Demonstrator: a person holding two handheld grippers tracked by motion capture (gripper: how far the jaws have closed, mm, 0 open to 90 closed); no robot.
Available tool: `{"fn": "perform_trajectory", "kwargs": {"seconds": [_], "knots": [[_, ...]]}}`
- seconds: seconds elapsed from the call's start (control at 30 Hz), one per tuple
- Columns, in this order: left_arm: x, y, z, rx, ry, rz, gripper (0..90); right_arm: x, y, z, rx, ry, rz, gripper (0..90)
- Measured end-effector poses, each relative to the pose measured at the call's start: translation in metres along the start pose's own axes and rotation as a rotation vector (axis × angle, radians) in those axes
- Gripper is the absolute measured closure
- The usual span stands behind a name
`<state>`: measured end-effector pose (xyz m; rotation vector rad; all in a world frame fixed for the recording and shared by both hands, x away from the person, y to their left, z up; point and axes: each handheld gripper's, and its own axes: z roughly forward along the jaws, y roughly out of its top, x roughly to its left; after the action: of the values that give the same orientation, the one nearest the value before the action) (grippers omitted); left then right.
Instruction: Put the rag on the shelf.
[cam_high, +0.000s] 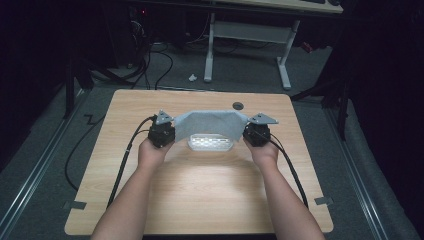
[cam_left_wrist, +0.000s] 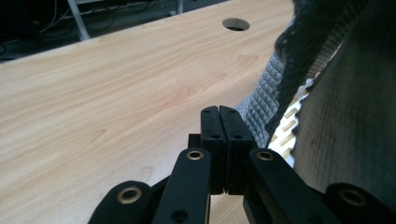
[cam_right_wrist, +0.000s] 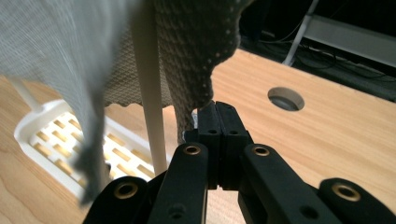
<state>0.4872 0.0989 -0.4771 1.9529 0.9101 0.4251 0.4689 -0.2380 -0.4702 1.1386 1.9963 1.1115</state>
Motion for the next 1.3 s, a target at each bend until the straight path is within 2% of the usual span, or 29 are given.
{"fn": "perform_trajectory", "kwargs": {"seconds": [0.13, 0.2, 0.33, 0.4, 0.53, 0.8, 0.9, 0.97, 1.07, 1.23, 1.3], "knots": [[0.0, -0.003, 0.001, 0.004, -0.006, -0.01, 88.7, 0.002, -0.002, 0.002, 0.002, 0.004, 0.0, 90.0], [0.0, -0.003, 0.0, 0.001, 0.004, -0.007, 87.0, 0.002, -0.002, 0.002, 0.001, 0.007, 0.003, 90.0], [0.003, -0.001, -0.005, -0.019, 0.03, -0.023, 73.7, 0.001, -0.001, 0.0, 0.001, -0.002, 0.006, 89.1], [0.005, 0.001, -0.009, -0.031, 0.054, -0.029, 67.1, -0.001, 0.001, -0.002, -0.005, -0.01, 0.01, 83.9], [0.01, 0.004, -0.017, -0.052, 0.086, -0.035, 60.7, -0.007, 0.005, -0.009, -0.027, -0.035, 0.023, 77.4], [0.021, 0.005, -0.036, -0.099, 0.133, -0.065, 55.8, -0.018, 0.013, -0.023, -0.056, -0.067, 0.026, 71.9], [0.023, 0.003, -0.043, -0.113, 0.149, -0.074, 52.8, -0.02, 0.012, -0.029, -0.06, -0.065, 0.047, 68.8], [0.025, 0.0, -0.049, -0.132, 0.148, -0.081, 51.4, -0.021, 0.012, -0.032, -0.061, -0.066, 0.047, 67.3], [0.027, -0.007, -0.055, -0.133, 0.154, -0.085, 50.4, -0.022, 0.01, -0.037, -0.07, -0.069, 0.044, 65.0], [0.032, -0.018, -0.065, -0.138, 0.164, -0.11, 49.3, -0.025, 0.004, -0.046, -0.073, -0.071, 0.07, 60.4], [0.033, -0.021, -0.069, -0.139, 0.166, -0.117, 49.0, -0.024, 0.003, -0.049, -0.067, -0.074, 0.06, 58.5]]}}
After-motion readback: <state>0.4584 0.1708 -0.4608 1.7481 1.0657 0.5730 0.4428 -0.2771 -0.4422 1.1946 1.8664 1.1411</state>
